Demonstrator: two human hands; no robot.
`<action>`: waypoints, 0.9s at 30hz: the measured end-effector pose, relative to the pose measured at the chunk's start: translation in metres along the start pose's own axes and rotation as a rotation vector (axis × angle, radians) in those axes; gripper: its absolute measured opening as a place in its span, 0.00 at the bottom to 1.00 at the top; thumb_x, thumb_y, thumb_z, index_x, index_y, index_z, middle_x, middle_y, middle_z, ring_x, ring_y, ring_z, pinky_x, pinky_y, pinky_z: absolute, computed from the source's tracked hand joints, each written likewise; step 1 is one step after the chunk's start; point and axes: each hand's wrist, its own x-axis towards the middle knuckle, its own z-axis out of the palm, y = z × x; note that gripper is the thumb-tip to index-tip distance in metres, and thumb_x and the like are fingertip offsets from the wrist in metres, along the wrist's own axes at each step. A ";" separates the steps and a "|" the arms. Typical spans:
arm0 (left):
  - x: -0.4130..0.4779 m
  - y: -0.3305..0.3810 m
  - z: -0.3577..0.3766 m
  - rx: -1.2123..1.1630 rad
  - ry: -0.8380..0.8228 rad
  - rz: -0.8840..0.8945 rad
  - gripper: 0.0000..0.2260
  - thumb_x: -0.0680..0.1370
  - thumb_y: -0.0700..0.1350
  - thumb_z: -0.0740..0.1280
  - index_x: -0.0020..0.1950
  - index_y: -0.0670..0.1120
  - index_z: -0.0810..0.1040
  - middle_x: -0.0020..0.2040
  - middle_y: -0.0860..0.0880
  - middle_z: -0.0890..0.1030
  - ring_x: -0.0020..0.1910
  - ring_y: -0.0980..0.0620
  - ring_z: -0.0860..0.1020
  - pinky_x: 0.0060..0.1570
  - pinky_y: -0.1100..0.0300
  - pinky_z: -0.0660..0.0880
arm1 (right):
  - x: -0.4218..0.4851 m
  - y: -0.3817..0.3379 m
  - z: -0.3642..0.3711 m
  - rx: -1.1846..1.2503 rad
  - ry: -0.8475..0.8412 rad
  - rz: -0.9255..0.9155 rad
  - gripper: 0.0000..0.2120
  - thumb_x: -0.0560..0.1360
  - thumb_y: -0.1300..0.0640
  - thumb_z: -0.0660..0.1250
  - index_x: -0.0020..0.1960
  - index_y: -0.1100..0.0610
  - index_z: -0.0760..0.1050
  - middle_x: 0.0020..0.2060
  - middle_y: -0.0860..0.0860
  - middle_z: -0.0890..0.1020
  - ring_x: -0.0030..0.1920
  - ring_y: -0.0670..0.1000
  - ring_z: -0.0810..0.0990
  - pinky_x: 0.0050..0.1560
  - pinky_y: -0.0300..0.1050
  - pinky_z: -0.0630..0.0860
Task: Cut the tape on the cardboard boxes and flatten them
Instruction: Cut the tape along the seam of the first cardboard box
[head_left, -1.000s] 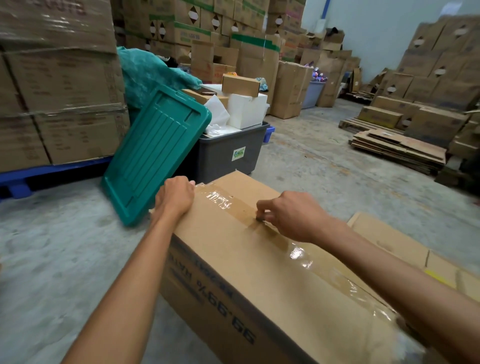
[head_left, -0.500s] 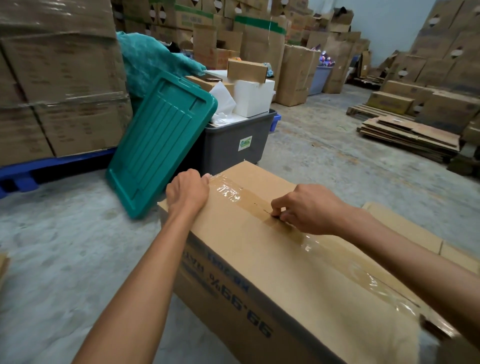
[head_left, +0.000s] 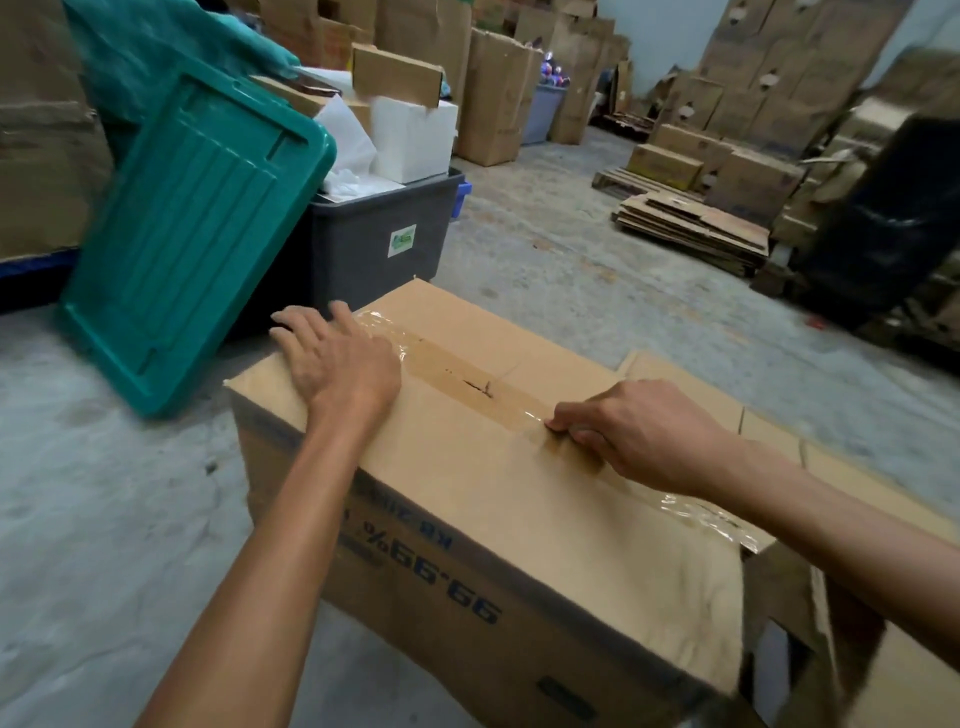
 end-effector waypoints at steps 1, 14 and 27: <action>-0.013 0.015 0.003 -0.014 -0.064 0.105 0.28 0.81 0.54 0.49 0.78 0.41 0.52 0.77 0.31 0.51 0.77 0.35 0.45 0.75 0.42 0.42 | 0.001 -0.002 0.000 -0.005 0.000 0.004 0.12 0.81 0.51 0.57 0.63 0.43 0.73 0.51 0.46 0.85 0.49 0.55 0.82 0.43 0.50 0.78; -0.069 0.075 0.024 -0.108 -0.128 0.491 0.24 0.83 0.51 0.46 0.80 0.51 0.50 0.81 0.41 0.44 0.79 0.44 0.42 0.76 0.47 0.40 | -0.002 -0.003 -0.003 -0.040 -0.047 0.048 0.12 0.81 0.51 0.57 0.62 0.45 0.74 0.47 0.53 0.85 0.47 0.59 0.82 0.39 0.50 0.76; -0.061 0.071 0.025 -0.073 -0.147 0.500 0.24 0.83 0.53 0.45 0.80 0.55 0.51 0.81 0.45 0.47 0.80 0.46 0.44 0.77 0.48 0.42 | -0.115 0.043 0.007 -0.009 -0.028 0.123 0.14 0.82 0.45 0.55 0.65 0.41 0.72 0.48 0.46 0.86 0.44 0.51 0.84 0.39 0.49 0.78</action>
